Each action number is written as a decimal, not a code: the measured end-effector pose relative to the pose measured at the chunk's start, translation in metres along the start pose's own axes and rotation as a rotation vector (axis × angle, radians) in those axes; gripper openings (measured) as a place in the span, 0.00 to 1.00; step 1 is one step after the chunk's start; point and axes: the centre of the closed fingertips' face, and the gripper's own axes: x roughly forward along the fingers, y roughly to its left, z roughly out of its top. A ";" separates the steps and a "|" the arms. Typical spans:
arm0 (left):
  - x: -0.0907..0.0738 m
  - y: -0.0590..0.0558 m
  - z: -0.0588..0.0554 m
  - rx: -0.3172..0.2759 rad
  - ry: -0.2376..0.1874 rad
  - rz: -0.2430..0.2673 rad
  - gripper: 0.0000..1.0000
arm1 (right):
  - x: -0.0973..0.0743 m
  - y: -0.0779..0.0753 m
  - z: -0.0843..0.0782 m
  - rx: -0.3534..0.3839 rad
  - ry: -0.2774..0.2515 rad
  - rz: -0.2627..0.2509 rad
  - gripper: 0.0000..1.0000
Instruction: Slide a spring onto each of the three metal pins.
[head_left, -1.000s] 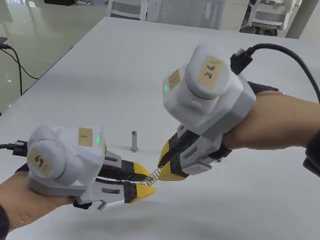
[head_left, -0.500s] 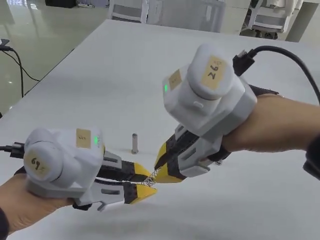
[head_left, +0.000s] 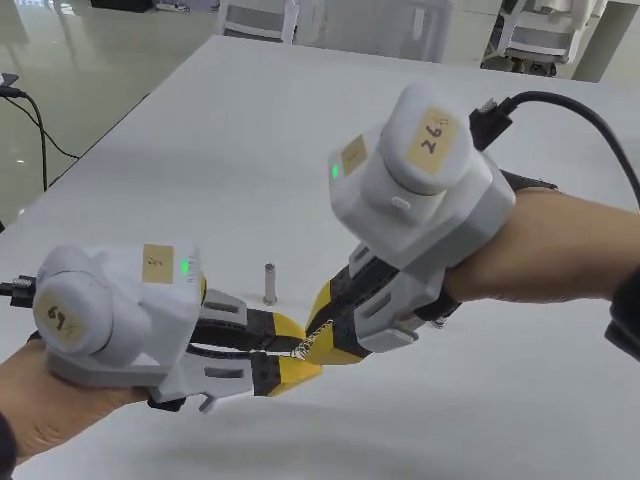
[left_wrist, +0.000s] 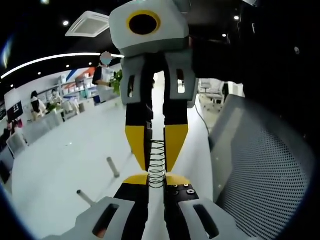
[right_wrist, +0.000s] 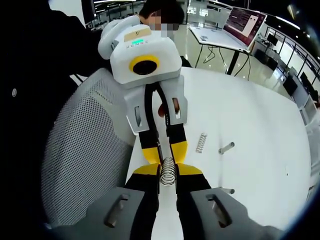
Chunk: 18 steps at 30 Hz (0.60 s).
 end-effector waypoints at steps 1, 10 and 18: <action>0.000 0.000 0.000 -0.003 -0.003 0.002 0.02 | 0.000 -0.001 0.000 0.002 -0.005 -0.001 0.09; -0.001 0.001 0.004 0.000 -0.011 0.009 0.02 | 0.001 -0.002 0.000 0.039 -0.020 0.008 0.09; 0.001 0.001 0.001 -0.022 -0.009 0.005 0.03 | 0.003 -0.002 -0.002 0.037 0.000 0.004 0.08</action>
